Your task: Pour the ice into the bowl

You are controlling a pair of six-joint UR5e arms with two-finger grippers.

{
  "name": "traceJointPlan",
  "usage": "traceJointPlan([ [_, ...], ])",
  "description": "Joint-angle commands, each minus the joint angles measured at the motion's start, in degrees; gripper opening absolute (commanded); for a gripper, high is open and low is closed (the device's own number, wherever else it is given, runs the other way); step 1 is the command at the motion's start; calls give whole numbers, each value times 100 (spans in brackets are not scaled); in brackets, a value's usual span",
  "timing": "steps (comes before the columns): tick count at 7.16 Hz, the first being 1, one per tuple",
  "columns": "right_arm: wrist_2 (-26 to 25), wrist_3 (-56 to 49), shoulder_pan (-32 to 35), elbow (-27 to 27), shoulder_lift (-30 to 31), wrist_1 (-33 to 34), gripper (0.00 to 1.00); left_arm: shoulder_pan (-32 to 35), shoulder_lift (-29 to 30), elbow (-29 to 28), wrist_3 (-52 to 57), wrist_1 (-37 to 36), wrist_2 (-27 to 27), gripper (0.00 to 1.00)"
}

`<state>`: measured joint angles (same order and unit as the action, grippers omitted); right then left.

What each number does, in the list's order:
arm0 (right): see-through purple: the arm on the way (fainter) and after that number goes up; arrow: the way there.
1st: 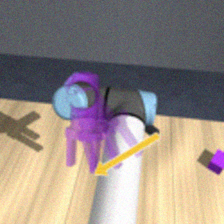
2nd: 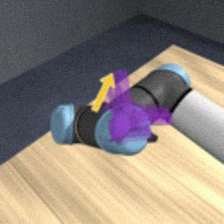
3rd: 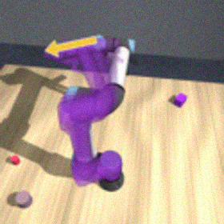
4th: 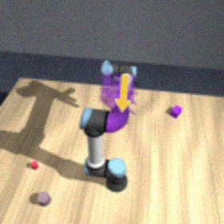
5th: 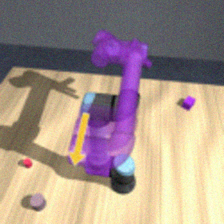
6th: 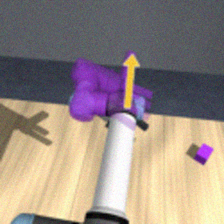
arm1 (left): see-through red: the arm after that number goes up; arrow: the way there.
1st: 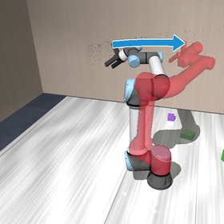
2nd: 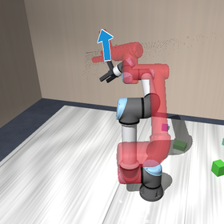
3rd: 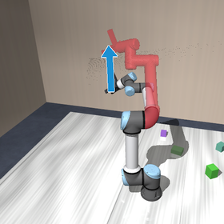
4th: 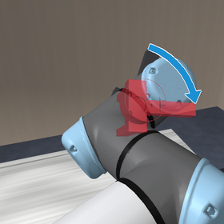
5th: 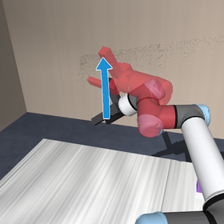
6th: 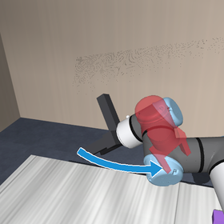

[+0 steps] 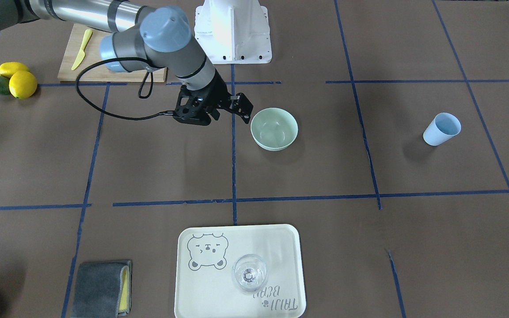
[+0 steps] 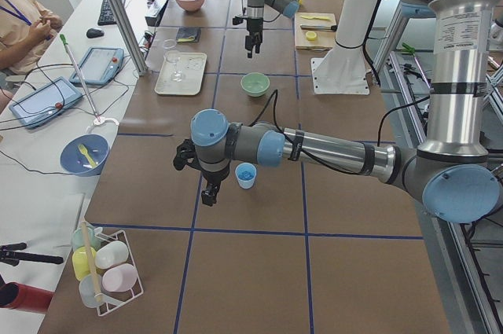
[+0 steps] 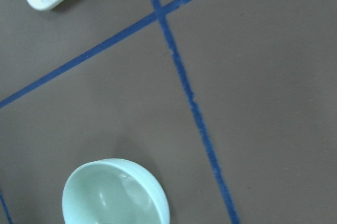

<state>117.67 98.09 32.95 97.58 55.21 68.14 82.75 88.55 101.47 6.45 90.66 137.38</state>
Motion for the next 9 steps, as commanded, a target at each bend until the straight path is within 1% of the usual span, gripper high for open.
traceJointPlan([
  [1,458,-489,492,717,1129,-264,100,-619,48,179,-595,302,8,100],
  [2,415,-501,494,692,1185,-284,100,-759,-12,563,-1305,434,8,100],
  [3,415,-501,502,701,1177,-284,100,-1065,-13,871,-1382,453,-44,100],
  [4,388,-501,502,710,1177,-284,100,-1242,-57,970,-1461,679,-210,100],
  [5,371,-501,502,710,1185,-284,100,-1566,-57,1023,-1540,1047,-516,100],
  [6,371,-510,502,692,1186,-284,100,-1873,-231,1215,-1994,1703,-972,100],
  [7,353,-588,494,657,1194,-284,100,-1946,-816,1104,-2372,3258,-1011,100],
  [8,344,-606,502,648,1212,-284,100,-1956,-1457,624,-2802,4823,-1020,100],
  [9,336,-615,494,639,1255,-284,100,-2025,-1568,498,-3285,5134,-1125,100],
])
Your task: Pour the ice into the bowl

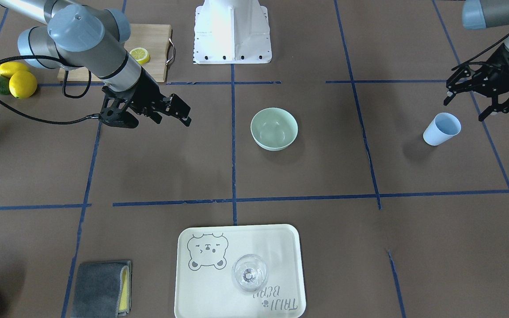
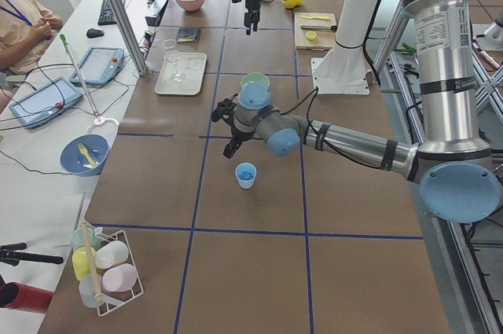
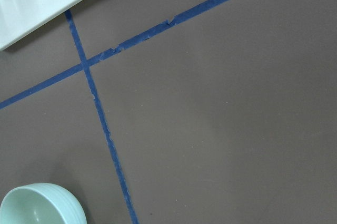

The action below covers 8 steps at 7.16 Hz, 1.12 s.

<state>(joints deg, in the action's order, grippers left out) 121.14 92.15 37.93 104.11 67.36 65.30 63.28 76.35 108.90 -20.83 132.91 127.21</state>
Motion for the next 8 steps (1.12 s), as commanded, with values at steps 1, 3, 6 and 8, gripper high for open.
traceJointPlan([
  [1,-3,-21,-5,-5,58,0,100,-193,-662,-176,-588,1173,-683,100],
  [3,-3,-21,-23,4,32,0,100,-1006,-1410,-360,-2029,3056,-1763,100],
  [6,-3,-21,-14,4,23,-9,100,-2390,-1570,-369,-3628,3311,-3939,100],
  [8,-3,-30,39,12,6,-9,100,-2897,-1571,-421,-4490,3592,-5190,100],
])
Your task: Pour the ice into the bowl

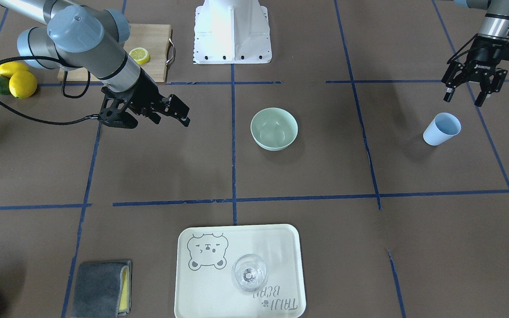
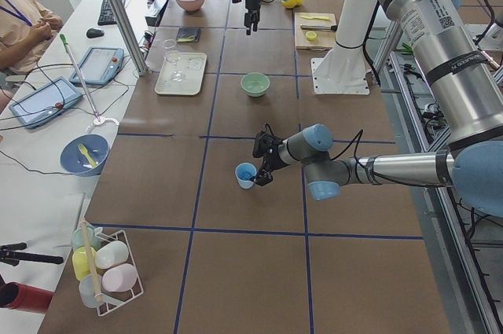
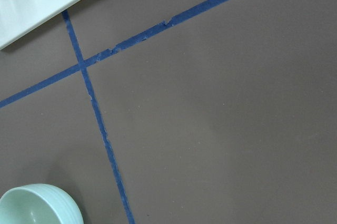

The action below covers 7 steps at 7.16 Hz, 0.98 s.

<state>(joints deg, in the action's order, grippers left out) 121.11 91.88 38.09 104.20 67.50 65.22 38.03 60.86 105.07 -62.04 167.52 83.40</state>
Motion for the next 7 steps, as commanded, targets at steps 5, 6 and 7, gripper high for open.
traceJointPlan([
  [5,17,-3,67,56,-18,0,100,-2025,-22,-478,-711,211,-3501,98],
  [6,17,-3,76,56,0,0,100,-2332,-13,-488,-1061,219,-3680,100],
  [7,17,-3,76,56,17,0,100,-2561,22,-514,-1108,211,-3977,100],
])
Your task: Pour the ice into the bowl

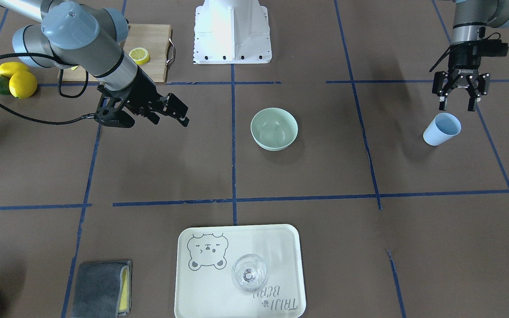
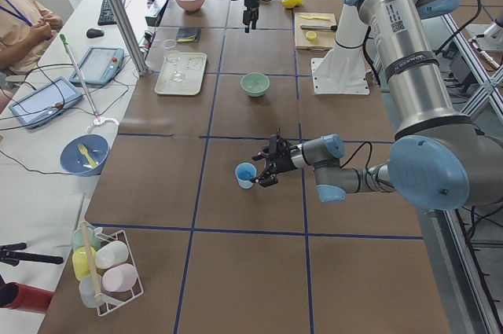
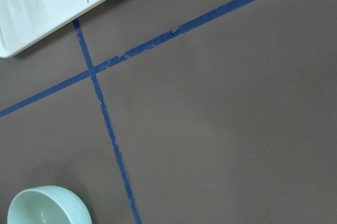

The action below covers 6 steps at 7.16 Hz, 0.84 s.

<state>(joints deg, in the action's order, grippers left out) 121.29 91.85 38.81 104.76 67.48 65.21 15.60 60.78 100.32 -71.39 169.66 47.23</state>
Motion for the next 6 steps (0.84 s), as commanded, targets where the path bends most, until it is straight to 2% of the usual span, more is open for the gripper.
traceJointPlan([
  [1,0,0,12,0,37,-35,100,-512,30,-134,-191,-3,-677,100],
  [3,0,0,12,-8,28,-44,100,-706,213,-581,-383,-4,-1327,100],
  [5,9,0,12,0,28,-44,100,-786,669,-810,-385,-30,-1540,100],
  [6,9,9,12,0,28,-44,100,-795,828,-1143,-385,-30,-1889,100],
])
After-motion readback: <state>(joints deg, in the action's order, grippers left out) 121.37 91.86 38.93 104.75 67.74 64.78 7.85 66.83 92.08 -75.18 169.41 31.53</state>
